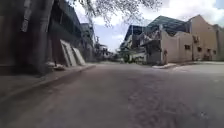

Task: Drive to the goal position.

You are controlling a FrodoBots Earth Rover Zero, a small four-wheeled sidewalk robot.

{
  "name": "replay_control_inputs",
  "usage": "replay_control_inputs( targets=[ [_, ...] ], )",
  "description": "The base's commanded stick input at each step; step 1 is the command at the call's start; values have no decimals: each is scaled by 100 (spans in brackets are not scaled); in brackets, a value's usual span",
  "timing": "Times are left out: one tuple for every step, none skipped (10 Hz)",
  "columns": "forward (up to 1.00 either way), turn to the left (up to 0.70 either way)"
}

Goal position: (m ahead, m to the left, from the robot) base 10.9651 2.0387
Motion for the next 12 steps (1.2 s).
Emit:
replay_control_inputs(
  targets=[
    [100,0],
    [100,0],
    [100,0],
    [100,0],
    [100,0],
    [100,0],
    [100,0],
    [100,0],
    [100,0],
    [100,0],
    [100,0],
    [100,0]
  ],
)
